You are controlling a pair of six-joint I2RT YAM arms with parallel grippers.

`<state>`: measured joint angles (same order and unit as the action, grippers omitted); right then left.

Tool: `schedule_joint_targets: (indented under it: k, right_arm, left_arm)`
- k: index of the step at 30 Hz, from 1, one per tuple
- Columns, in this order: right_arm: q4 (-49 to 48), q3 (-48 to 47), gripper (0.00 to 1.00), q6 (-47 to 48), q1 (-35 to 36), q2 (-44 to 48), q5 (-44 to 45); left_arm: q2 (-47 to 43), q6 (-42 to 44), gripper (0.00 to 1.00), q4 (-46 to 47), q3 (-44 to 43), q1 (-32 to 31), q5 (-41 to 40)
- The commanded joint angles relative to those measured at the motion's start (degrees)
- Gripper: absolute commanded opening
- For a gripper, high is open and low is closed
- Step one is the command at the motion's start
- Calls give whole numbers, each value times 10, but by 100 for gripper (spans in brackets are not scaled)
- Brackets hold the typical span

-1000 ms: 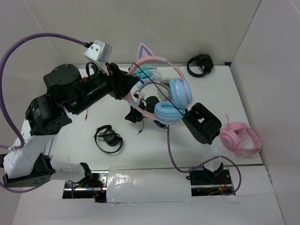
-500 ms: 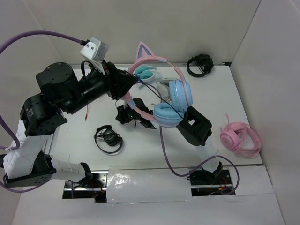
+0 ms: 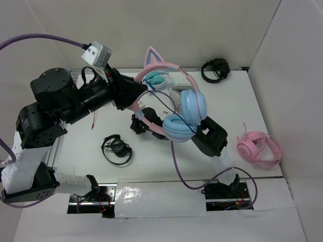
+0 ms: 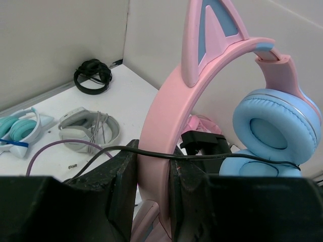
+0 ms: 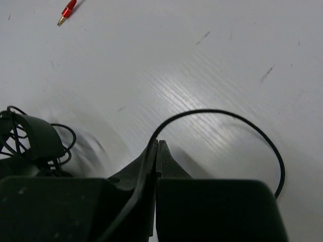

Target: Wrap the headphones

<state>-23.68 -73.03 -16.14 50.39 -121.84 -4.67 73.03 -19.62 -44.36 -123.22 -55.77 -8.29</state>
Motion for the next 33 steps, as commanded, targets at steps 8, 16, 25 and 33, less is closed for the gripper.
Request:
schedule_joint_targets:
  k: [8,16,25,33]
  right_arm:
    - [-172,276,0,11,-46,215,-36]
    - [-353,417,53,44,-44,321,-46]
    - [-431,308,70,84,-28,210,-144]
    - [-392,180,79,53,-12,131,-163]
  left_arm:
    - [-40,-13,0,85,38,-3,-54]
    - [-23,-25,0,86,50,20,-9]
    - [3,-33,0,67,30,29,18]
    - [-10,-38,0,70,40,31,37]
